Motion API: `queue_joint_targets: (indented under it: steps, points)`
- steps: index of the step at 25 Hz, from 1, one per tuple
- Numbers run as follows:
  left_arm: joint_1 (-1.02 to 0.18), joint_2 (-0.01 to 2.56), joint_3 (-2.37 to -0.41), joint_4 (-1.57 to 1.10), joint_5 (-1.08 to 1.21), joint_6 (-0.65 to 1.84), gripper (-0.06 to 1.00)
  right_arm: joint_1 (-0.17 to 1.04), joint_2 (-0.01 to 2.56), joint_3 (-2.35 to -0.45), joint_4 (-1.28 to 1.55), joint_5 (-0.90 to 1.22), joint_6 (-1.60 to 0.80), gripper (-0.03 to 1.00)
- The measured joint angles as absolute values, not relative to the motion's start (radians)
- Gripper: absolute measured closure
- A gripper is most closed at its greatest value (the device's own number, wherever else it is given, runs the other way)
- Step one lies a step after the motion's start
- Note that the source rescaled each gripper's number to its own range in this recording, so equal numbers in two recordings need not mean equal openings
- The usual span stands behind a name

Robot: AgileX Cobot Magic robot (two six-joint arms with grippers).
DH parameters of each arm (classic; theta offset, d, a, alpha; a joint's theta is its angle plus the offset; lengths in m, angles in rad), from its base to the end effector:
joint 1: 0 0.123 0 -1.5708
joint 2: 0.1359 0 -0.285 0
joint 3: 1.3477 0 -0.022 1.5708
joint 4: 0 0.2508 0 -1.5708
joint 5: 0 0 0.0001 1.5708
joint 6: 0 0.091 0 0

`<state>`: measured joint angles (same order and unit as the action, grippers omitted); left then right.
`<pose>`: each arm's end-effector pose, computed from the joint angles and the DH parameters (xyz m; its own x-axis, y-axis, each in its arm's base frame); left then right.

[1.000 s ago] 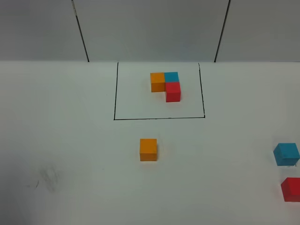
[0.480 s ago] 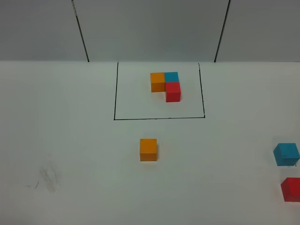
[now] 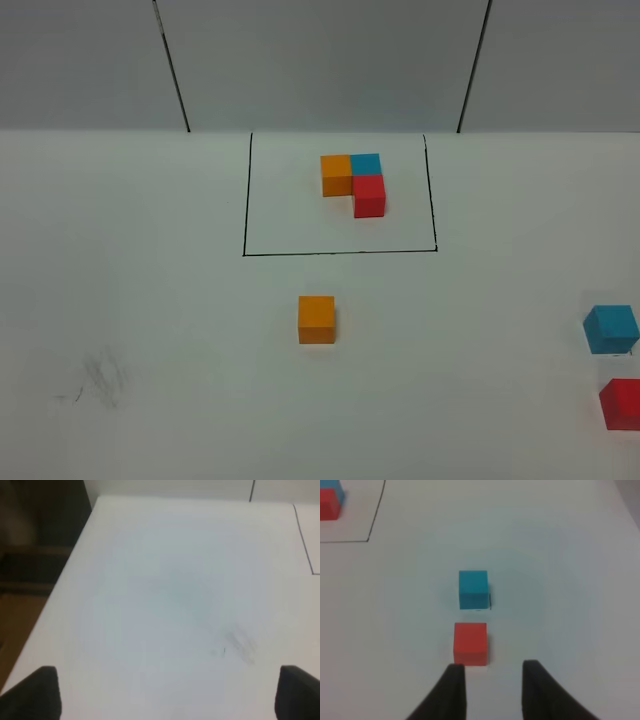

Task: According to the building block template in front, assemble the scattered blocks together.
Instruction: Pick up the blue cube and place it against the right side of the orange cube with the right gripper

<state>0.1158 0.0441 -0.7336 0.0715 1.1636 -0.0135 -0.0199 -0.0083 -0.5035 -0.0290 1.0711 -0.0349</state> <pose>-0.0333 0.0021 0.3312 -0.3765 -0.0289 -0.9260 -0.1701 0.9847 0.0385 -0.0070 -0.0022 0.2774 -0.4560 -0.0397 -0.8891 0.0203 0.9983 -0.0550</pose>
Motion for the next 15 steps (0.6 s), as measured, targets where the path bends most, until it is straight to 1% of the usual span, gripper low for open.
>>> queue_joint_targets:
  steps: [6, 15]
  points:
    - [0.116, -0.007, -0.58, 0.084, 1.141, -0.05, 0.1, -0.02, -0.008, -0.504, -0.029, 1.071, -0.035, 0.97]
    - [0.116, -0.007, -0.506, 0.0, 1.074, 0.011, 0.12, -0.02, -0.008, -0.504, -0.029, 1.071, -0.035, 0.97]
